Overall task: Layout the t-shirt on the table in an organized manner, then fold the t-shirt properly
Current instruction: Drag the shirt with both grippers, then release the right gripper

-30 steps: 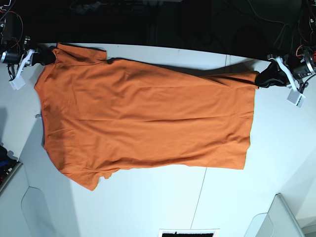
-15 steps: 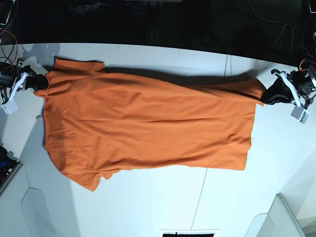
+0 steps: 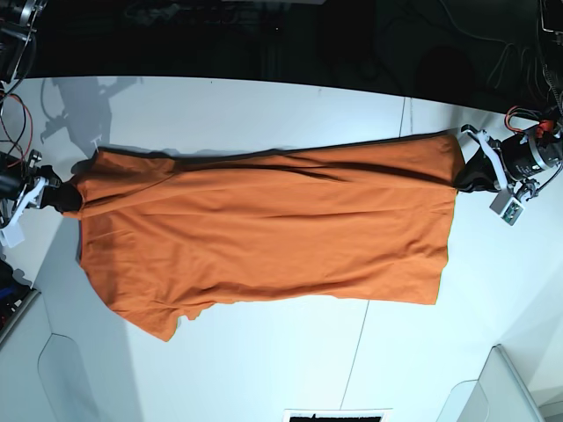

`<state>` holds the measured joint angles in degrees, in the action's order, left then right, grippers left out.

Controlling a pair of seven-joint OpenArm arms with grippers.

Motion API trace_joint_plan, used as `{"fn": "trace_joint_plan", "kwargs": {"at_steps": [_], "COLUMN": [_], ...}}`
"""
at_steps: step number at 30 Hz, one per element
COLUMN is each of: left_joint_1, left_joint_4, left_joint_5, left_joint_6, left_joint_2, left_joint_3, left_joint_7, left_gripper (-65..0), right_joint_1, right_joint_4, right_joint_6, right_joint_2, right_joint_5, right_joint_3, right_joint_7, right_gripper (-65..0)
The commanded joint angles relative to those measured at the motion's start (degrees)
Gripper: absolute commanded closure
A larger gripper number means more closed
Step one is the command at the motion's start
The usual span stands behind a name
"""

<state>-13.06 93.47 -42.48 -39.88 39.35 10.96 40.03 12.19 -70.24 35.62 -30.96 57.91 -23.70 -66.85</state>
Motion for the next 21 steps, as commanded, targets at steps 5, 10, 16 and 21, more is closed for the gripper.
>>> {"fn": "trace_joint_plan", "kwargs": {"at_steps": [5, 10, 16, 21], "left_joint_1": [7.23, 10.54, 10.47, 9.92], "left_joint_4": [-8.63, -13.40, -12.59, -10.88], "left_joint_5": [0.72, 0.33, -7.19, -18.82], "left_joint_6": [-0.12, -0.12, -0.12, -0.12], "left_joint_2": [1.29, 1.29, 2.86, 4.50], "left_joint_3": [-4.24, -8.13, -7.19, 1.27], "left_joint_7": [-2.99, -2.99, 2.56, 10.88], "left_gripper": [0.0, -0.2, -19.2, -19.2], "right_joint_1": [3.39, 3.63, 4.63, 4.26], "right_joint_4": [2.62, 2.97, 1.95, -0.13], "right_joint_6": [0.13, -0.87, -1.33, -1.33], "right_joint_2": [1.27, 3.34, 3.34, 2.03], "right_joint_5": [-2.84, -5.57, -4.98, -5.01], "right_joint_3": [-0.22, -0.22, -1.57, -6.95], "right_joint_7": [2.80, 4.46, 4.48, 2.08], "right_gripper": [0.0, -28.6, -37.6, -37.5]}}
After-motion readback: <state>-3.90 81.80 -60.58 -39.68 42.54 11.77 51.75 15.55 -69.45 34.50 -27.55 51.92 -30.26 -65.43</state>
